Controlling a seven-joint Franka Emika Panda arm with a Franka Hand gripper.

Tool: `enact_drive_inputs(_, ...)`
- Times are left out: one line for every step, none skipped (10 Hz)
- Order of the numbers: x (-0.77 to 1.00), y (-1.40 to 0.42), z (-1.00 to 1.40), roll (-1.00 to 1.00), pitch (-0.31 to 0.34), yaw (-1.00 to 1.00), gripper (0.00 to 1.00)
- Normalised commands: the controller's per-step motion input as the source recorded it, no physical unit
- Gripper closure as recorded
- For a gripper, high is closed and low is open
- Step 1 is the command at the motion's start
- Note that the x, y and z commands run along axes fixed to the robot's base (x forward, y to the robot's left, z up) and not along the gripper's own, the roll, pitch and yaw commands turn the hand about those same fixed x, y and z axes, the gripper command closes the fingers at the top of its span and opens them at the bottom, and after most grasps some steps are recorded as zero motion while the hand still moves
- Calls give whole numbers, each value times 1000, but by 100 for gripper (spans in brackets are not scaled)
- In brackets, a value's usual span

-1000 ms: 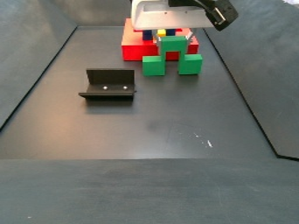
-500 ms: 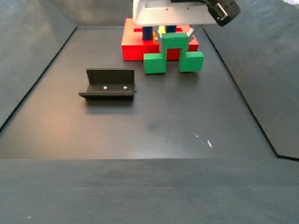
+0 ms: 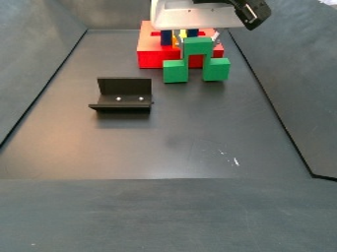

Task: Pick up the green object. Move up. Move to above the board. Insert the green object.
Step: Move up, then move to above the board.

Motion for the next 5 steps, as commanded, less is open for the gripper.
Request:
enact_drive_inputs(0, 0, 833, 0, 0, 0, 100)
enact_drive_inputs(-27, -68, 774, -19, 20, 18, 100)
enact_drive_inputs(-42, -69, 641, -30, 32, 27, 100)
enact_drive_inputs(-8, -19, 250, -60, 8, 20, 100)
enact_drive_inputs(0, 0, 1400, 0, 0, 0, 100)
